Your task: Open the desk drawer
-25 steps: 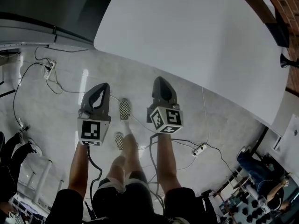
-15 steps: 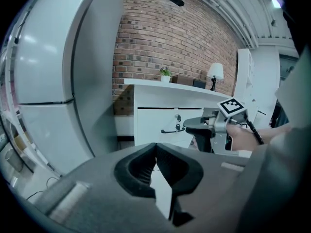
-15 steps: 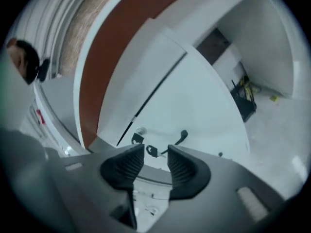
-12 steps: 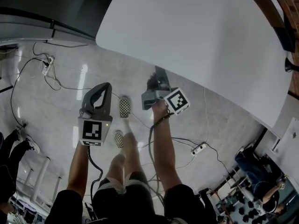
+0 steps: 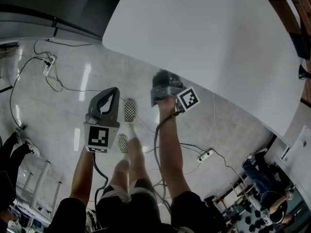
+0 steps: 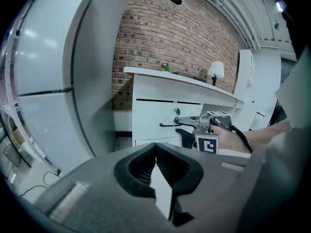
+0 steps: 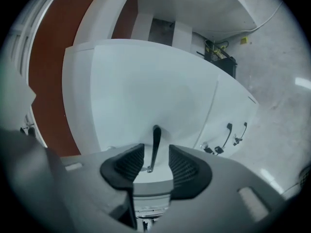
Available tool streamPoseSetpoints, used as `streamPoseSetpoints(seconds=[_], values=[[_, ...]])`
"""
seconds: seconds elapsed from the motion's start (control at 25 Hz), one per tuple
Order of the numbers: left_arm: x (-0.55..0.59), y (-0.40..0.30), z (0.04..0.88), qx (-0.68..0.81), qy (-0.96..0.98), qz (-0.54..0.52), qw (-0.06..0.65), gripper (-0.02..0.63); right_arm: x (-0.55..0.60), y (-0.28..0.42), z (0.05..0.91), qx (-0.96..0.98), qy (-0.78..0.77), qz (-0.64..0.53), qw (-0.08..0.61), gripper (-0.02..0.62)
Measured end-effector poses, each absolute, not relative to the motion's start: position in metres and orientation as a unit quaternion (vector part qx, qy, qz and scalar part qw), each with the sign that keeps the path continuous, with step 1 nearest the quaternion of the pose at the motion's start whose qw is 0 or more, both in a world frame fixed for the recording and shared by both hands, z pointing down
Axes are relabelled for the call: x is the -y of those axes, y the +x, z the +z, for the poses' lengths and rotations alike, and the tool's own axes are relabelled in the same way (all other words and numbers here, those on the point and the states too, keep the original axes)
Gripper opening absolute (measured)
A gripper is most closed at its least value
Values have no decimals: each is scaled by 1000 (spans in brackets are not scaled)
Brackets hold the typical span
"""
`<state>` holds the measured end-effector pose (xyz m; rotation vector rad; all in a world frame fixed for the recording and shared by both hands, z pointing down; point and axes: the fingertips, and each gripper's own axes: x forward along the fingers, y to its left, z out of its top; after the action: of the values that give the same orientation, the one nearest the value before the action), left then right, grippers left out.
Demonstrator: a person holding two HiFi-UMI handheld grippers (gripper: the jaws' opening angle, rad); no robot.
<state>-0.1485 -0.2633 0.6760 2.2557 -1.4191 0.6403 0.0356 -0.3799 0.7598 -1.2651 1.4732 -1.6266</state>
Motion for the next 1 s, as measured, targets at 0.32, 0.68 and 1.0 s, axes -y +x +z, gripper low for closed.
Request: streamPoseSetpoints(seconds=[0.32, 0.68, 1.0], values=[[259, -147, 681, 508, 805, 229, 204, 11, 380, 39, 762, -554, -485, -605, 303, 59], [257, -145, 679, 511, 805, 226, 199, 11, 381, 37, 757, -549, -473, -604, 333, 34], [253, -144, 674, 516, 803, 224, 196, 11, 378, 40, 757, -533, -478, -603, 353, 29]])
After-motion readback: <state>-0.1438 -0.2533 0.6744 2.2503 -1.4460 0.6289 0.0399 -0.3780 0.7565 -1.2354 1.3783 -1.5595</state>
